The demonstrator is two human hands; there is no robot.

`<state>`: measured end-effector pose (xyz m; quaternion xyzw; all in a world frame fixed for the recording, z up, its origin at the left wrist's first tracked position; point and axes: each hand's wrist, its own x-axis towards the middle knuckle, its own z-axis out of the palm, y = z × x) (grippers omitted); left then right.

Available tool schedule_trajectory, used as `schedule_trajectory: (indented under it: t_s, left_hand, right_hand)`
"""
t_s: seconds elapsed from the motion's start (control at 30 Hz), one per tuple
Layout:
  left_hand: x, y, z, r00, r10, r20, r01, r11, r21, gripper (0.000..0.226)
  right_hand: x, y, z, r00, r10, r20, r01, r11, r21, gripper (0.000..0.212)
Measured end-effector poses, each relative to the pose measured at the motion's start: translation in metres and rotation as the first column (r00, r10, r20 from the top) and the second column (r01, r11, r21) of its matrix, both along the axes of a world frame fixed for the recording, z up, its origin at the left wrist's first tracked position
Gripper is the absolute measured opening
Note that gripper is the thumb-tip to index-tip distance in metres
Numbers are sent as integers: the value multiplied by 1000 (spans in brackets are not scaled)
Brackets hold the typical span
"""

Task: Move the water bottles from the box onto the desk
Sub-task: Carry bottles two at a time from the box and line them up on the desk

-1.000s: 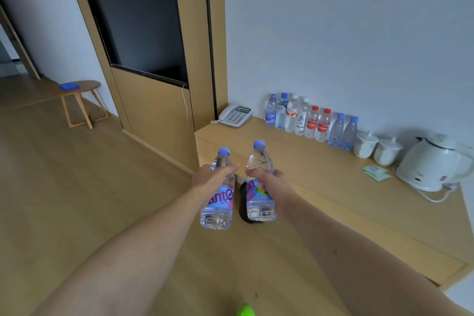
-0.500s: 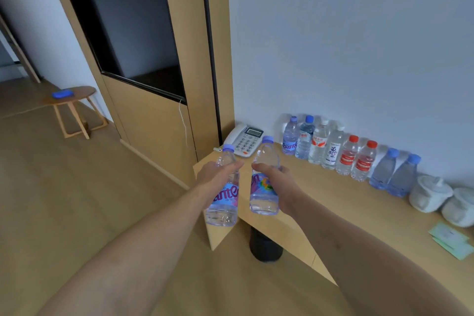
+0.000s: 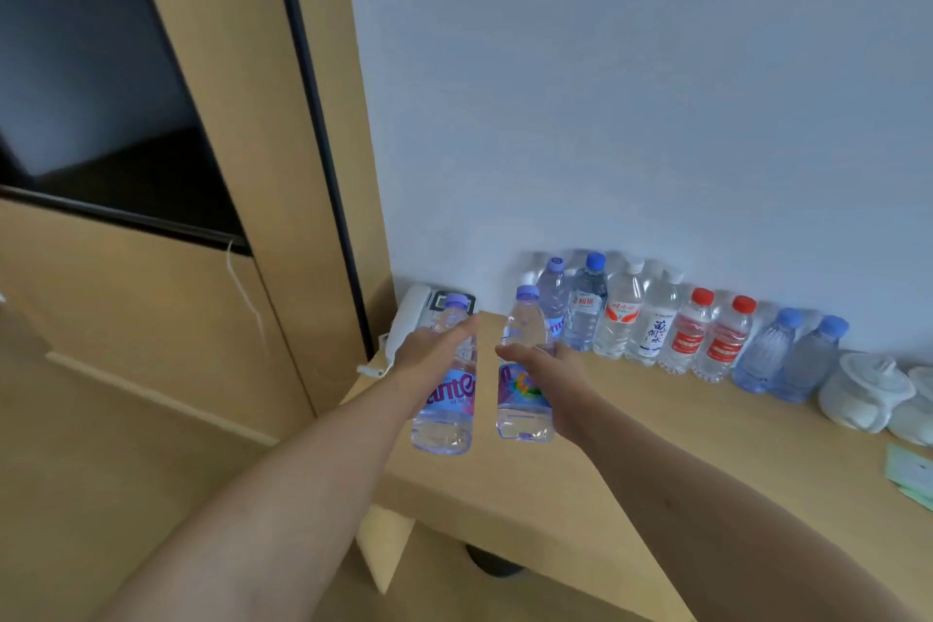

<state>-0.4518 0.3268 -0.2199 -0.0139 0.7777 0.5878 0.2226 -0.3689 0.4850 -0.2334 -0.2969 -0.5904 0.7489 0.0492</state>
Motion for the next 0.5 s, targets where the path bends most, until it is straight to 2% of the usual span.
schedule_trajectory:
  t_s: [0.17,0.27,0.37,0.5]
  left_hand:
    - [-71,19,-3,991,-127,46,124,991,55,55]
    - [-94,31,-17,980,-166,112,149,979,141,55]
    - [-115,44,-26,979,-182,88,166,972,164,61]
    - [-144,67,-32,982,-186,30,179,971,159,54]
  right_hand:
    - [-52,0,-2,989,-150,-5,150,986,74,64]
    - [-69,7,-8,975,-220,12,218,971,102,58]
    - [-83,24,-15,968,-244,53,235,963,133,56]
    - [-101,48,-30,967,-228,113,203,959,199,64]
